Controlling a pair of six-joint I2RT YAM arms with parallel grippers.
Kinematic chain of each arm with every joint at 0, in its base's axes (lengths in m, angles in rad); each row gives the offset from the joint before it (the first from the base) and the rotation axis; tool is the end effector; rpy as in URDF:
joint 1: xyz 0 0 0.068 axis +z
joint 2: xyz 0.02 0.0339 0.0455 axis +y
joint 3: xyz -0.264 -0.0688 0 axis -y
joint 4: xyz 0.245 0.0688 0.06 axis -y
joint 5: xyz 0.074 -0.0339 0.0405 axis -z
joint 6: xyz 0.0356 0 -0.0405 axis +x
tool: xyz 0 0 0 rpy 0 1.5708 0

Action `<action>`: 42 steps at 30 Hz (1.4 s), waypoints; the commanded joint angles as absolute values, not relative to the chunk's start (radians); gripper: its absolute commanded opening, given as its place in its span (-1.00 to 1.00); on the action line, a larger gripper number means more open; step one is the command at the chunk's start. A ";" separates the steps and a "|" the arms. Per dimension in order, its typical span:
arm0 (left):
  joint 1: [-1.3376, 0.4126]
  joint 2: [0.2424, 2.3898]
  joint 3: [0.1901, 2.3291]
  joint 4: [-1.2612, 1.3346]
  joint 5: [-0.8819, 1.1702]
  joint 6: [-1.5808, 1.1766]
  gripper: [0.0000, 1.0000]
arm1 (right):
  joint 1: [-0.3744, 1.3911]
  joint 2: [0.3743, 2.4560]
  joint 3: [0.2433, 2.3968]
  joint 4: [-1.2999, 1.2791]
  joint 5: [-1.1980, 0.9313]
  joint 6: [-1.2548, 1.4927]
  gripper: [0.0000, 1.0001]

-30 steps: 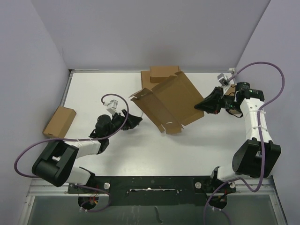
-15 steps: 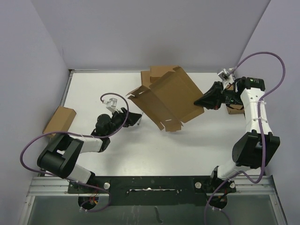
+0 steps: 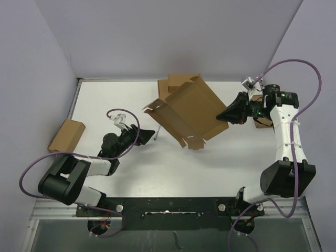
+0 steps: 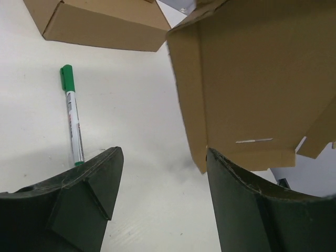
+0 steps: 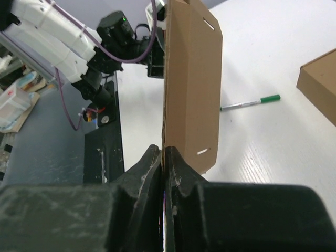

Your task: Fold the paper box

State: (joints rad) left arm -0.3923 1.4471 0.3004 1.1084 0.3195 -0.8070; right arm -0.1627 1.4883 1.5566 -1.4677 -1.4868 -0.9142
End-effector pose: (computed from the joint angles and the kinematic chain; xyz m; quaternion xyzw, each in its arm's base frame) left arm 0.2273 -0.1062 0.1727 -0.0385 0.7188 -0.4810 0.5005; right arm 0.2541 -0.0058 0.3773 -0.3231 0.6610 0.5466 0.3999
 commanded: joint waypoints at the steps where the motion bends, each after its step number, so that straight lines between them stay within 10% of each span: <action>1: -0.403 1.380 0.265 1.204 0.323 -0.800 0.28 | -0.104 1.324 1.438 -1.064 -1.386 -0.503 -1.00; 11: -0.404 1.263 0.130 1.181 0.249 -0.849 0.48 | 0.005 1.191 1.302 -0.820 -1.338 -0.295 -1.00; 42: -0.411 1.280 0.261 1.058 0.258 -0.863 0.08 | 0.009 1.174 1.235 -0.709 -1.362 -0.180 -1.00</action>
State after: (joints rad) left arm -0.4068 1.2423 0.2077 0.9478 0.2424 -0.8608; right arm 0.0036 1.2003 1.2430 -0.7517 -1.3384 -0.1974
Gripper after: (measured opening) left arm 0.563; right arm 0.039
